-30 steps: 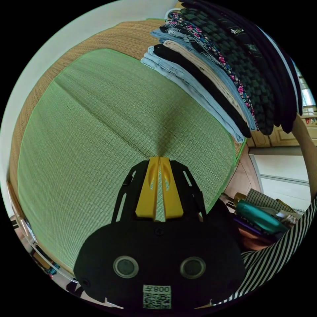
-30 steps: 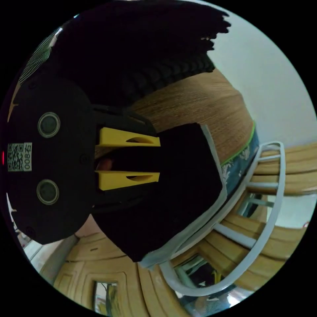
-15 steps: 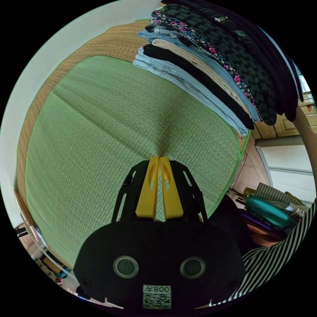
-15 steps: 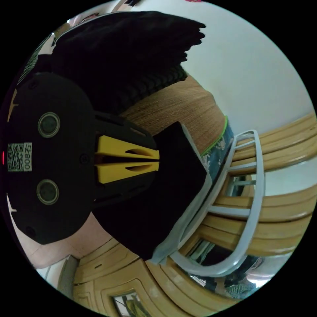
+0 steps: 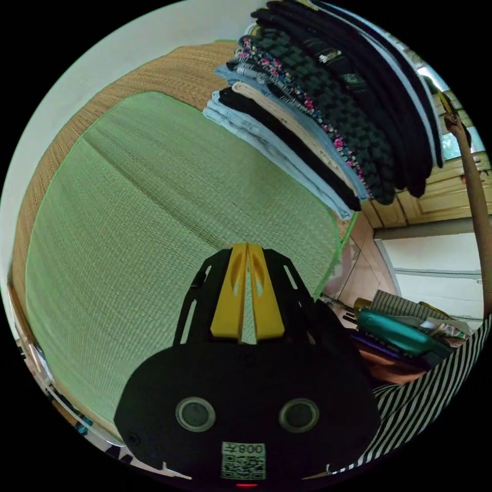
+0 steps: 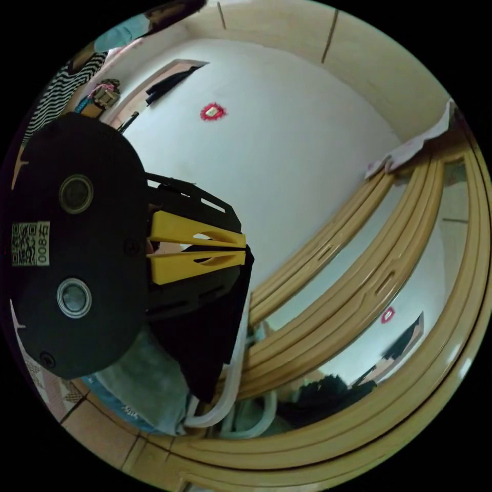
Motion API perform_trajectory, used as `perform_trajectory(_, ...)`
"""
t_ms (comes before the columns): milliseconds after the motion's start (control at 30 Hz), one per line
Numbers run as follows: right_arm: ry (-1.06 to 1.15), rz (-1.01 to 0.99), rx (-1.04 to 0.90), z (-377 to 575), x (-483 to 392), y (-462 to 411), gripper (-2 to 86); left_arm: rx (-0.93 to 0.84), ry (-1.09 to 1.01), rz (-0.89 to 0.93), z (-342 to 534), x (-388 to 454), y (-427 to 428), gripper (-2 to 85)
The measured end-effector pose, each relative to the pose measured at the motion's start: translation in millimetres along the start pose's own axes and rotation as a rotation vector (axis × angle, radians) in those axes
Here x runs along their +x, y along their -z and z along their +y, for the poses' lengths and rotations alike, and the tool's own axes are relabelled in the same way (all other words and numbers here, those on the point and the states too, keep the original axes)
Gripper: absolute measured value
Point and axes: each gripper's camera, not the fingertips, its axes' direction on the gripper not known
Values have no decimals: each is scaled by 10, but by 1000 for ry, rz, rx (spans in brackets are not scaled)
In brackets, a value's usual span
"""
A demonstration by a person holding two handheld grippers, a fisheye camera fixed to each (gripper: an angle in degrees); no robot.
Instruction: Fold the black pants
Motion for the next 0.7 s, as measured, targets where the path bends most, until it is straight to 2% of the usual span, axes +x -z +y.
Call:
perform_trajectory(167, 112, -211, 64, -103, -844, 119, 4, 166, 42, 100, 10, 485, 1181, 3)
perform_trajectory(367, 291, -458, 77, 67, -2151, 295, 3, 483, 41, 213, 110, 1204, 2968, 16)
perform_trajectory(533, 389, -606, 6, 612, -3054, 310, 1, 787, -174, 433, 193, 2249, 4677, 70)
perform_trajectory(700, 407, -750, -127, 1777, -3609, 83, 1, 872, -407, 421, 422, 3333, 5853, 105)
